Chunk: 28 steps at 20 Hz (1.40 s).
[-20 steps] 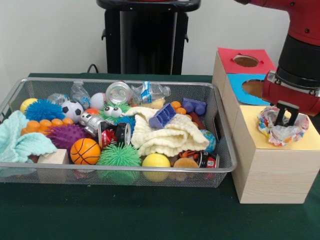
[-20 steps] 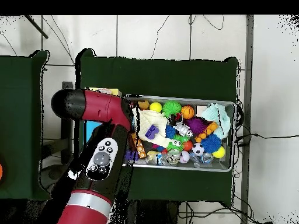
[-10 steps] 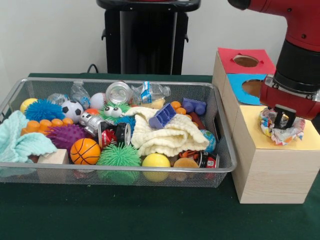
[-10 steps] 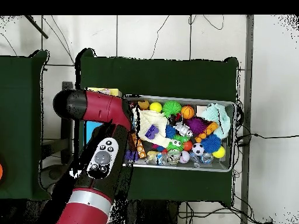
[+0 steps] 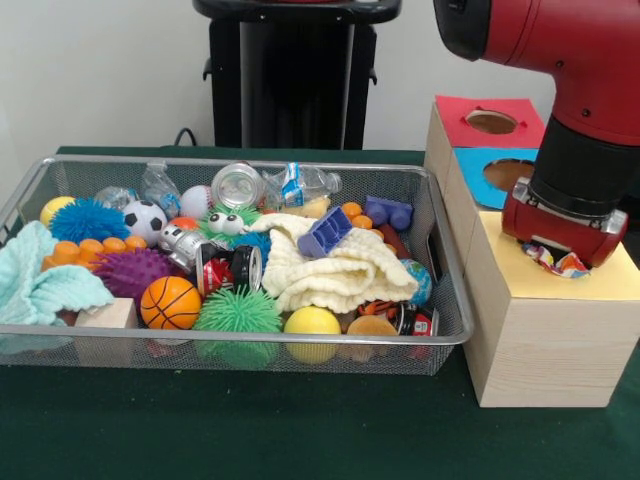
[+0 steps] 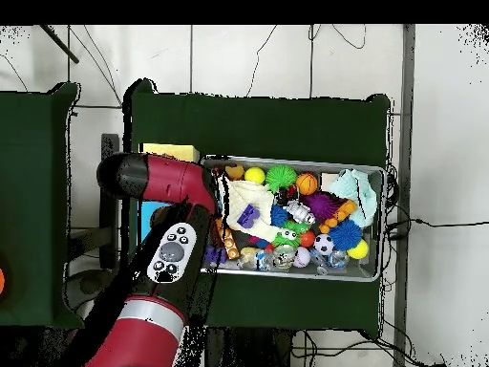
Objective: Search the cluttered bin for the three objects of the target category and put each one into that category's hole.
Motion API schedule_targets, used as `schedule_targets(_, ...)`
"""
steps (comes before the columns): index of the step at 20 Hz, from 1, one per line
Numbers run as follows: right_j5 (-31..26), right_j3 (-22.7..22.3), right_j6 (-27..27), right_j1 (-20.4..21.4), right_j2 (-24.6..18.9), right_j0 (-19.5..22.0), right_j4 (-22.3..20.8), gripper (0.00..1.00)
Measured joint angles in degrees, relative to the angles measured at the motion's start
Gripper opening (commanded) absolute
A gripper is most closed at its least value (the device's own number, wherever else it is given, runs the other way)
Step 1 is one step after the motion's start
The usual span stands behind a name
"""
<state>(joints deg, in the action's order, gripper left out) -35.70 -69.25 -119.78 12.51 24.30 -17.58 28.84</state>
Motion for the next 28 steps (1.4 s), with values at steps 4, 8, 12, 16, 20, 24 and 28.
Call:
schedule_targets(4, 0.0, 0.0, 0.0, 0.0, 0.0, 0.0, 0.0, 0.0)
schedule_targets(8, 0.0, 0.0, 0.0, 0.0, 0.0, 0.0, 0.0, 0.0)
schedule_targets(12, 0.0, -0.3, 0.0, 0.6, -0.2, 0.2, -0.1, 0.0)
schedule_targets(16, -2.2, -0.5, 0.0, 2.4, -0.3, 0.7, -0.2, 0.0)
schedule_targets(20, -6.1, -0.6, 0.0, 4.6, -0.3, 1.3, -0.3, 0.0)
schedule_targets(24, -9.0, -0.6, 0.0, 6.9, -0.3, 1.9, -0.3, 0.0)
schedule_targets(28, -9.8, -0.6, 0.0, 8.8, -0.3, 2.3, -0.4, 0.0)
